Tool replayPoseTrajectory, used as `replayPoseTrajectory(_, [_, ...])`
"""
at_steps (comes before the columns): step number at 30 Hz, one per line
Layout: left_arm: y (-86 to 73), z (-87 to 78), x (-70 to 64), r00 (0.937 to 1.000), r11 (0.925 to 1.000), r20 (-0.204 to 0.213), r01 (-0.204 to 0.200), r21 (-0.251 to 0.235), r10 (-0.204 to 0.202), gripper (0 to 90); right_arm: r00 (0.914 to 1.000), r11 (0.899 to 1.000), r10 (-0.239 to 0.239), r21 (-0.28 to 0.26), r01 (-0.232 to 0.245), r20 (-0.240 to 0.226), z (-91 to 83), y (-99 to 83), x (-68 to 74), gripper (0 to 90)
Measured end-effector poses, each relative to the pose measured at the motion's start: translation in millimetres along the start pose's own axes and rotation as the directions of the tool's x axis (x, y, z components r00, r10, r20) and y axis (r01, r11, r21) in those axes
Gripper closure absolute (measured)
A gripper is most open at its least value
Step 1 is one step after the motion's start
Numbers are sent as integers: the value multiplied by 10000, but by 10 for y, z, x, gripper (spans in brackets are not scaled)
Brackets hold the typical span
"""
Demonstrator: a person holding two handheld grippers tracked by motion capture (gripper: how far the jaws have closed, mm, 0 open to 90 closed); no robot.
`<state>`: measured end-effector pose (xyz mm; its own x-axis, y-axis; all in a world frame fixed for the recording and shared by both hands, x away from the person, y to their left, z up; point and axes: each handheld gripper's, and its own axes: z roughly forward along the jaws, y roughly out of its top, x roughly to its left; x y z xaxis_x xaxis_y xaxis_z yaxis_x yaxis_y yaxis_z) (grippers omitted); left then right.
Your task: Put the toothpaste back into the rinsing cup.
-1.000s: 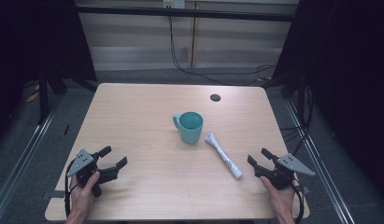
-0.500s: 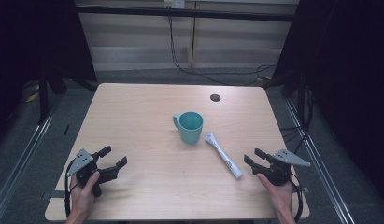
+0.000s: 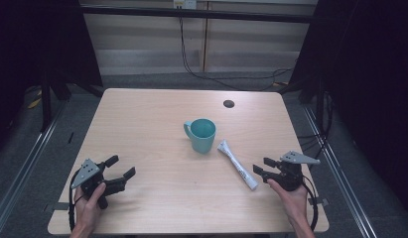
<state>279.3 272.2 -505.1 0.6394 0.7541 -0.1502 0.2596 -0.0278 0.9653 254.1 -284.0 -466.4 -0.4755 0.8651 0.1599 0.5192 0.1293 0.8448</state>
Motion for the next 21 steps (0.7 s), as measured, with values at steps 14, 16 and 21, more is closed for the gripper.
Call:
replayPoseTrajectory(14, [0,2,-1,10000,10000,47,16,-9,-16,157,9990,9948,120,1019,-75,-439,121,239,17,470])
replayPoseTrajectory(16, [0,1,2,10000,10000,55,20,6,-20,157,9987,9915,38,1298,29,-512,142,284,34,472])
replayPoseTrajectory(21, [0,6,2,10000,10000,7,94,-14,-94,157,9974,9889,135,1482,-29,-706,174,363,44,483])
